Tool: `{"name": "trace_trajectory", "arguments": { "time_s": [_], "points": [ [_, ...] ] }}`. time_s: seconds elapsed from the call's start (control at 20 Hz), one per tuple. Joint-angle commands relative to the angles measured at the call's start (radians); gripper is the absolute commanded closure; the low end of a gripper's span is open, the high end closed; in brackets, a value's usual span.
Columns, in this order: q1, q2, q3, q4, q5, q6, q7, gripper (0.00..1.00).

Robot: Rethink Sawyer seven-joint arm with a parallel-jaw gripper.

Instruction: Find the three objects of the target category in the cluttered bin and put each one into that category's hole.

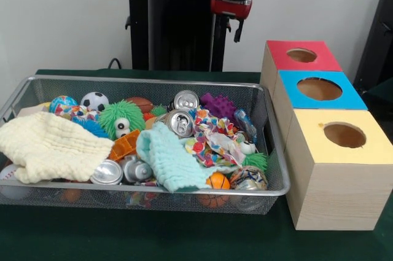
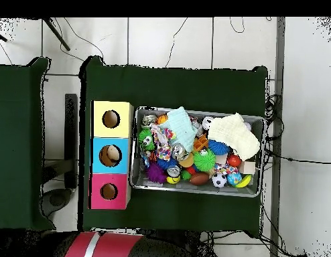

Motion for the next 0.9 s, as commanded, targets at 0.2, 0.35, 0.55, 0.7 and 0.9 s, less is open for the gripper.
{"name": "trace_trajectory", "arguments": {
  "time_s": [0.2,0.35,0.55,0.7,0.9],
  "points": [
    [-0.043,0.149,0.085,-0.165,0.045,0.036,0.247,0.00],
    [-0.076,0.199,0.055,-0.184,0.000,0.004,0.231,0.00],
    [-0.137,0.226,0.015,-0.198,-0.063,-0.009,0.201,0.00],
    [-0.172,0.240,-0.008,-0.209,-0.099,-0.019,0.184,0.00],
    [-0.207,0.247,-0.026,-0.220,-0.130,-0.017,0.165,0.00]
  ]
}}
